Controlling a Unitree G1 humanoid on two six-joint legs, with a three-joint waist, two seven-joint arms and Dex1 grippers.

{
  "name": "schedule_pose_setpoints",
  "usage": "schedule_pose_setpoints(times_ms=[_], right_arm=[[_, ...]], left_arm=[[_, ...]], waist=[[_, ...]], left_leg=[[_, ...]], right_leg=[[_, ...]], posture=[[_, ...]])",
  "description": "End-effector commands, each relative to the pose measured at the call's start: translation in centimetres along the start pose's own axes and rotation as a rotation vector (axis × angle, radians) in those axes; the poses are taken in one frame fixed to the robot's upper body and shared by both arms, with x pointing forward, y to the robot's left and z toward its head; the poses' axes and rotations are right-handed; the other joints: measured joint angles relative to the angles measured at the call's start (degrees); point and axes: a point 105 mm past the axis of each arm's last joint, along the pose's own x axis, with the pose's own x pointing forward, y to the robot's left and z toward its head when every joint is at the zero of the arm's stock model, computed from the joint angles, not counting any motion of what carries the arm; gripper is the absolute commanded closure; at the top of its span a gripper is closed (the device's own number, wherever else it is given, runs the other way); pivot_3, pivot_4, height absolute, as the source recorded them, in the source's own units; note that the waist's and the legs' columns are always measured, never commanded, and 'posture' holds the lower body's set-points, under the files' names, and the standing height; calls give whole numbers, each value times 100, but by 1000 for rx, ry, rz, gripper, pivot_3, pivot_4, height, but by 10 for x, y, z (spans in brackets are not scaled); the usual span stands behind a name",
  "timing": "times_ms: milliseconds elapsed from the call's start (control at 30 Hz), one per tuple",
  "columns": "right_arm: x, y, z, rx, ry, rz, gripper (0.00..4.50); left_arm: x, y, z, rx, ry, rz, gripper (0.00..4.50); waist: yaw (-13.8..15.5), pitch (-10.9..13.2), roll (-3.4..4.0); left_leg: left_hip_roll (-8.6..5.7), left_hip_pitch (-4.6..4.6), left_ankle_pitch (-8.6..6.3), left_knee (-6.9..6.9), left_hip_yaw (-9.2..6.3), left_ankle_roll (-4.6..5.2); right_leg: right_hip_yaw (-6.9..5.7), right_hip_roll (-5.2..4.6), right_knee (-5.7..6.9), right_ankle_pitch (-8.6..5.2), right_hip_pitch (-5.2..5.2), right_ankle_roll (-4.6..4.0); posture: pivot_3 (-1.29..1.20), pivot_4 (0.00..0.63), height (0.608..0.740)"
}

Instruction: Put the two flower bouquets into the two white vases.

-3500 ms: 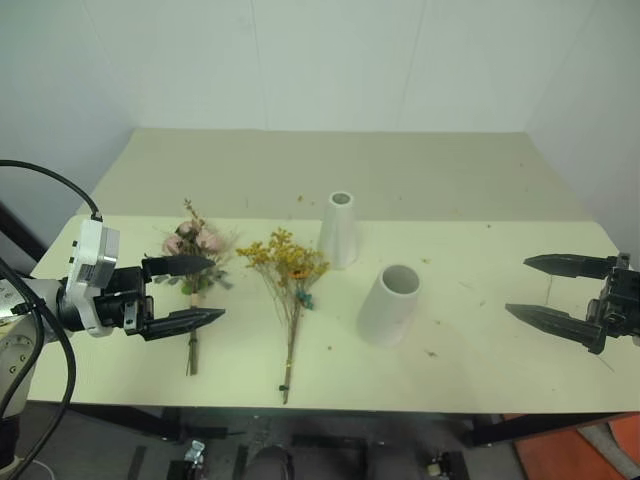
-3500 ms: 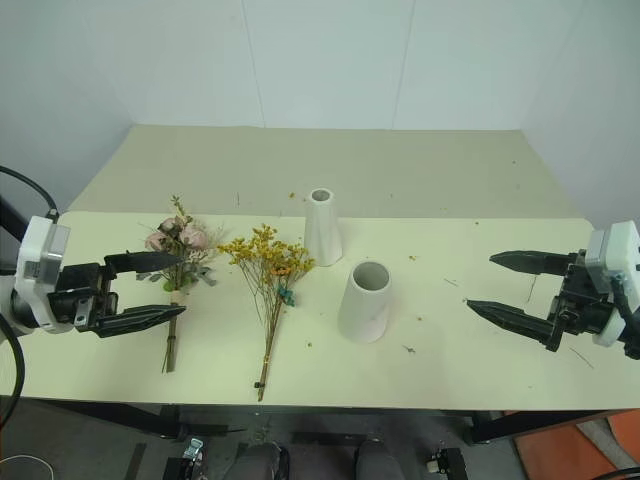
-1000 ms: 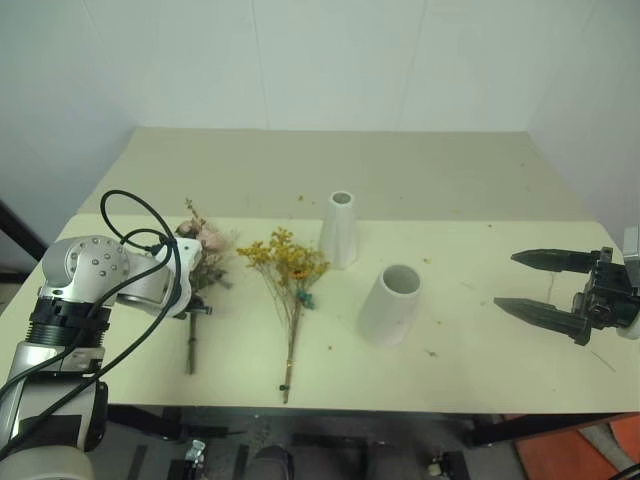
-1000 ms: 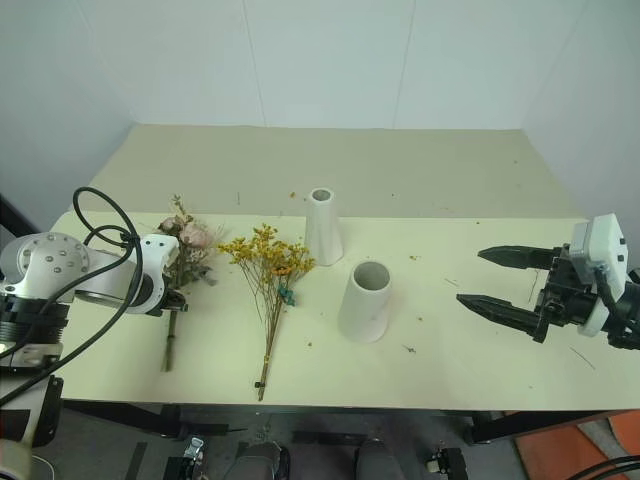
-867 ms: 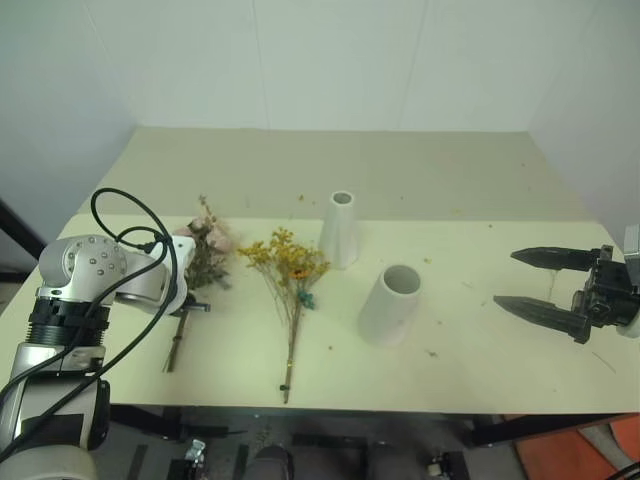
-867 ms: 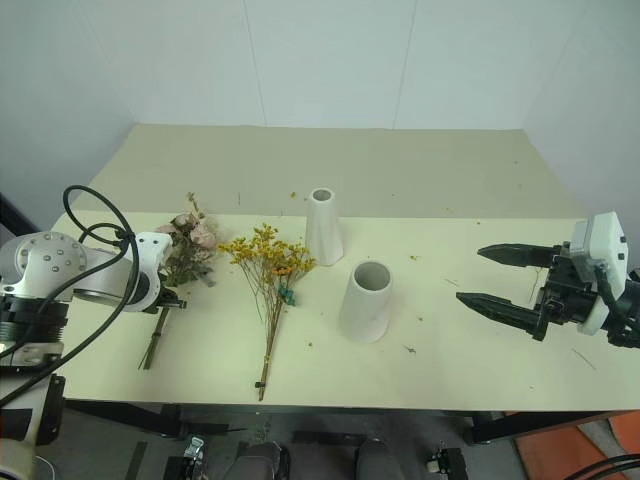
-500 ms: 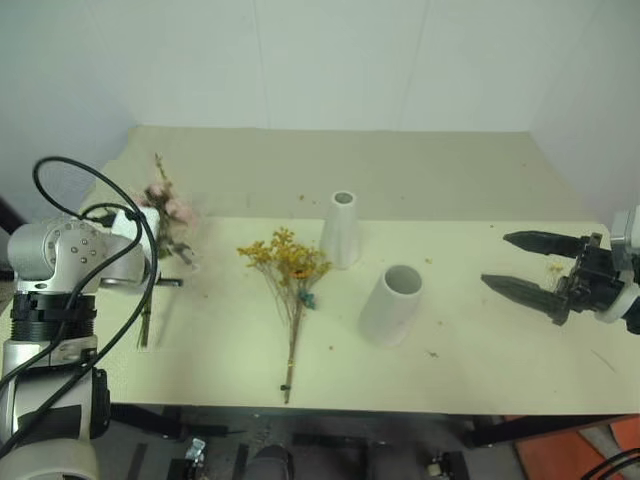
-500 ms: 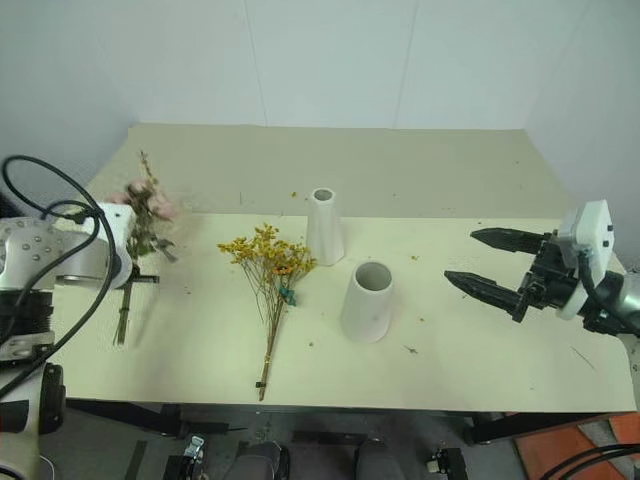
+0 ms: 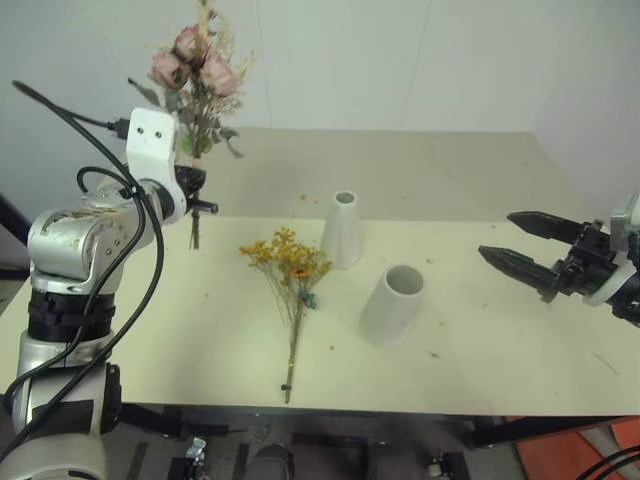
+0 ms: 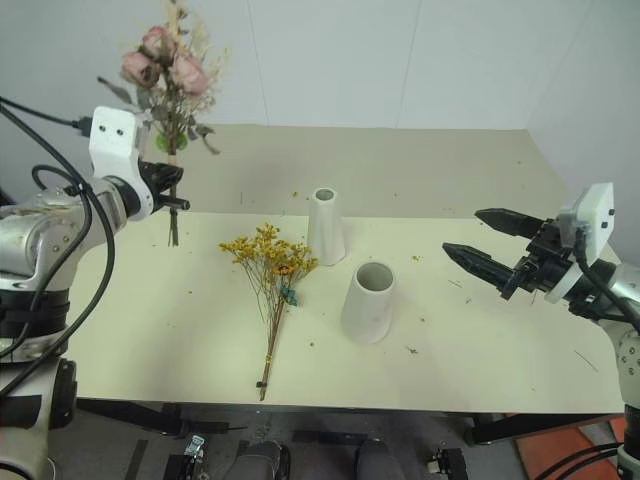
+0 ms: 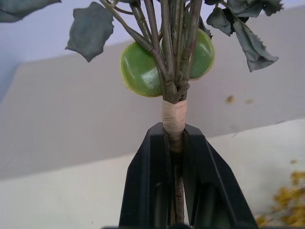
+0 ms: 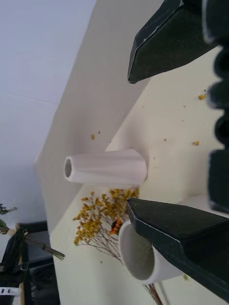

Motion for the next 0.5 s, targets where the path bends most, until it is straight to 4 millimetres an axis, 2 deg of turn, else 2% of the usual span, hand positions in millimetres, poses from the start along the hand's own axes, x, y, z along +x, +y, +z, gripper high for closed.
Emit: schedule_pose_setpoints(times_ms=[33,267,500], right_arm=[[-6,-1,21,-40,-43,-17,0],[-9,-1,25,-19,15,-3,0],[-13,0,26,-1,72,10,0]], left_arm=[[6,-12,27,50,-111,-70,4416],[22,-57,51,65,-213,-337,4416],[31,-84,61,63,-277,-516,4416]], waist=[[0,0,0],[-1,0,0],[-34,0,0]], left_leg=[[0,1,0,0,0,0],[0,-3,0,2,1,2],[0,-2,-1,3,2,3]], right_leg=[[0,0,0,0,0,0],[-1,2,-1,0,0,1],[0,2,0,0,0,1]], posture=[[0,150,740],[0,150,740],[0,150,740]])
